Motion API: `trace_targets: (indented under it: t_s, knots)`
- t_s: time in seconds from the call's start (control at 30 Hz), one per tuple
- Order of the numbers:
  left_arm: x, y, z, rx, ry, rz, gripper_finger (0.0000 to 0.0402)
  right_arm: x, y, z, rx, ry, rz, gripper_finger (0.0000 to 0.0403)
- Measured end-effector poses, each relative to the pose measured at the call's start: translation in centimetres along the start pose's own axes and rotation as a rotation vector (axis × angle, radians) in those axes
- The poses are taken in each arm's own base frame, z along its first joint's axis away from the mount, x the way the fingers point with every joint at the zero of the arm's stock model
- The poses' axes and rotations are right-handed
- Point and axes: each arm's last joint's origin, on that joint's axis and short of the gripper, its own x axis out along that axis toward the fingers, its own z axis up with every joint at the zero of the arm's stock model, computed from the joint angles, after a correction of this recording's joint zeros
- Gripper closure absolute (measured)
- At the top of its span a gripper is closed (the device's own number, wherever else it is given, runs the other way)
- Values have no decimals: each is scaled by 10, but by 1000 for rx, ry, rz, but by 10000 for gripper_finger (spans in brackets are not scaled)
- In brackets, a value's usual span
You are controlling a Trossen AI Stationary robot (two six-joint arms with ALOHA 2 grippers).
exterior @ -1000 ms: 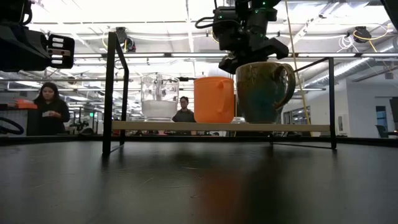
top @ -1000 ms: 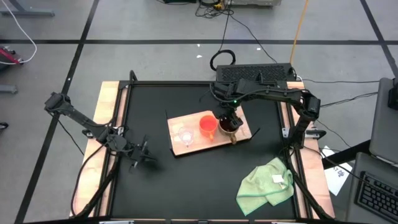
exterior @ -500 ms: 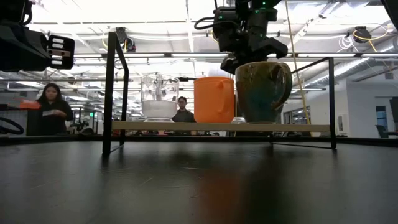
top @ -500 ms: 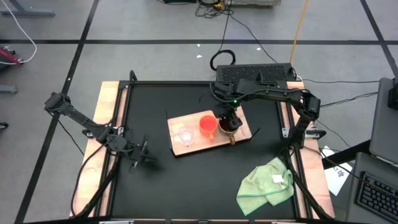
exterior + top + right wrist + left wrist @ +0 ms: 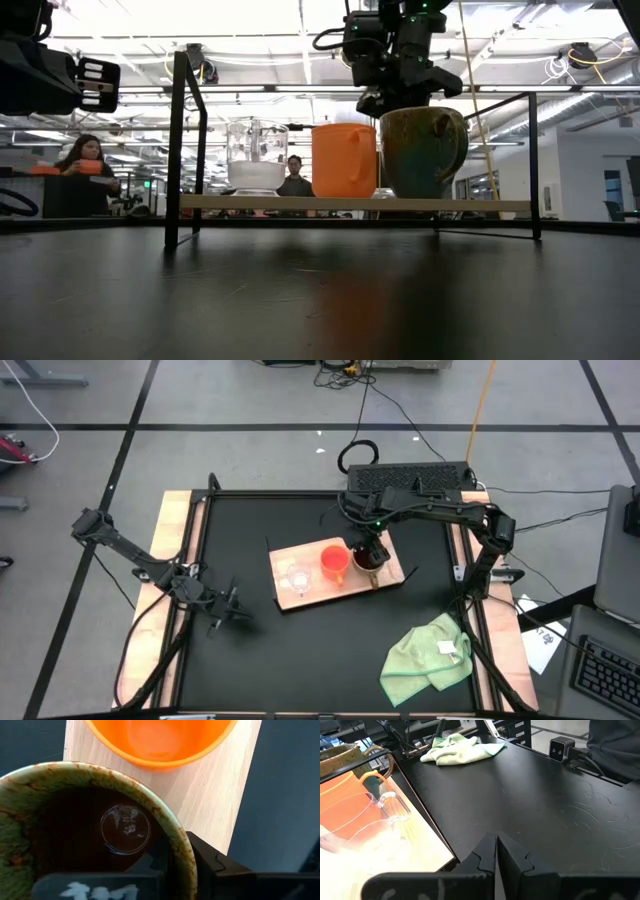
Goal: Stack small to large cups/mugs on shelf
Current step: Put the green patterned mug on the shelf
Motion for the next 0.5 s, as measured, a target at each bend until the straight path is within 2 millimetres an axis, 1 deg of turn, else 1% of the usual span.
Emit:
trace_targets:
  t_s: [0.27, 0.5]
  knots:
    - [0, 0, 0, -16, -1, 0, 382, 0, 0, 2, -23, -41, 29, 373]
    - [0, 0, 0, -16, -1, 0, 382, 0, 0, 2, -14, -43, 30, 372]
